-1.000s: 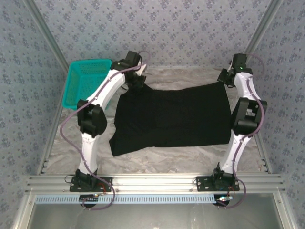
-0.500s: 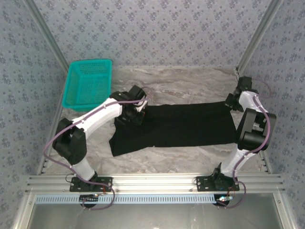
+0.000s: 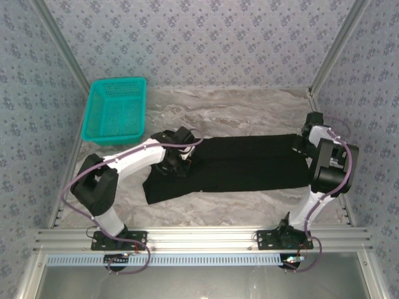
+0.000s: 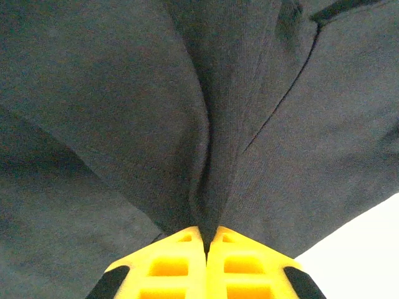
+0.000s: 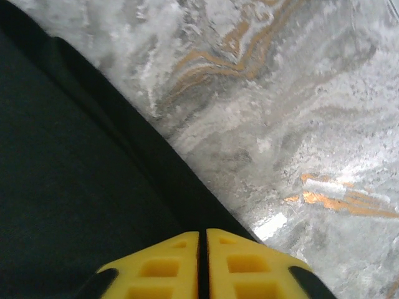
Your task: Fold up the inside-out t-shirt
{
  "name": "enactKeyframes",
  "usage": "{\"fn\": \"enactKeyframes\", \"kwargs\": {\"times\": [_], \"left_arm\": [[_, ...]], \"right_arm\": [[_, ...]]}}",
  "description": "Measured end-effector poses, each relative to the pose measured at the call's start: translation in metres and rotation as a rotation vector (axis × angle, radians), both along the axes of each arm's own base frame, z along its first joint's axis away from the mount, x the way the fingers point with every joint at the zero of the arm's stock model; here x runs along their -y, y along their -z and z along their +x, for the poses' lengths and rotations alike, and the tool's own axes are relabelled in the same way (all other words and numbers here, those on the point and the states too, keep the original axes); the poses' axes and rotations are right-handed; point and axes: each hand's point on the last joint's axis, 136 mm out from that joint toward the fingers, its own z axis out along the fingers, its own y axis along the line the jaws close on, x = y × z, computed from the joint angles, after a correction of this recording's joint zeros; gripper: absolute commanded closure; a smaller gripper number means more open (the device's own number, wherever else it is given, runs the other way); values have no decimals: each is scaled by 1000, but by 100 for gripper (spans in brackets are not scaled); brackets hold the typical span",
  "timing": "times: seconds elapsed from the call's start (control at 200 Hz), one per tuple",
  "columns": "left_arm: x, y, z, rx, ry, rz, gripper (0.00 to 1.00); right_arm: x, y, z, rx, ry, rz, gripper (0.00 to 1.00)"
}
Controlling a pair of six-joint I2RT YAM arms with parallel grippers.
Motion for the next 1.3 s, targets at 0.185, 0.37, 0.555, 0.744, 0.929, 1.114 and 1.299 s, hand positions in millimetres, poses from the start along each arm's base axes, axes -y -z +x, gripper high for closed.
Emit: {"fn": "enactKeyframes", "kwargs": {"times": [0.185,0.37,0.555,0.744,0.929,1.114,1.299], "left_arm": [[10,1,-10,-55,25,-57,59],[15,-23,-10,-37,45,-145,47],[-16,-60,55,123,-163,-212,44],[-21,-59,135,244,-282,-149,39],[-15,-24,164,221,-297,-66,36],[-17,-13,179,223,-308,-5,43],[-24,-10,175,214,-300,34,75]], "right_arm": [[-7,-18,3,40,-17,-30,54],[-68,-89,31,242,-199,-91,50],[-178,-112,47,366,-474,-11,49],[-224,-78,42,285,-587,49,49],[-237,-63,39,244,-620,64,50],[-245,-61,38,241,-637,79,50],[-246,-60,38,241,-638,84,51]]}}
